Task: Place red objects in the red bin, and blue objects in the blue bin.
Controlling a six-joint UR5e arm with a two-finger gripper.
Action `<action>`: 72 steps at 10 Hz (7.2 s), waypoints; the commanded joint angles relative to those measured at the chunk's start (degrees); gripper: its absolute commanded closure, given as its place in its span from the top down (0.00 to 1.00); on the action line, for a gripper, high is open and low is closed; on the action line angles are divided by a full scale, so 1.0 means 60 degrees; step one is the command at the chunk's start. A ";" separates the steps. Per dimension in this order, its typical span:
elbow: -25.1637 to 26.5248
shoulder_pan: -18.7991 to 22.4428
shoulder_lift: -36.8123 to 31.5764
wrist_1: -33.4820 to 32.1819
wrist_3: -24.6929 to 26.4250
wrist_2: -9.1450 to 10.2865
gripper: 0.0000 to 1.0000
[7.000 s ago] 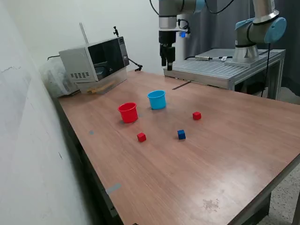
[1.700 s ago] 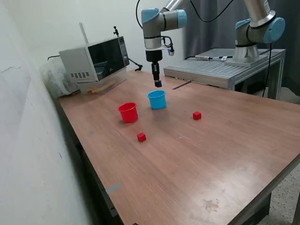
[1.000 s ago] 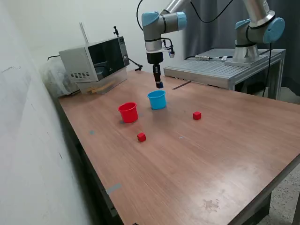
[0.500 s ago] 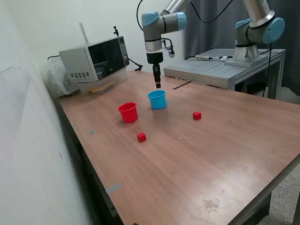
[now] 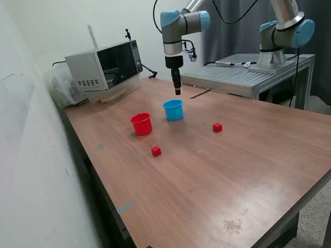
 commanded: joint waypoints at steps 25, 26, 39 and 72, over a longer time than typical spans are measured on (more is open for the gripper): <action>0.0068 0.2793 0.1541 -0.1237 -0.0830 0.0617 1.00; 0.0083 0.2837 0.1541 -0.1237 -0.0845 0.0617 1.00; 0.0097 0.2852 0.1893 -0.1442 -0.1441 0.0675 0.00; -0.3640 0.0709 0.1999 -0.0461 -0.2672 0.0631 1.00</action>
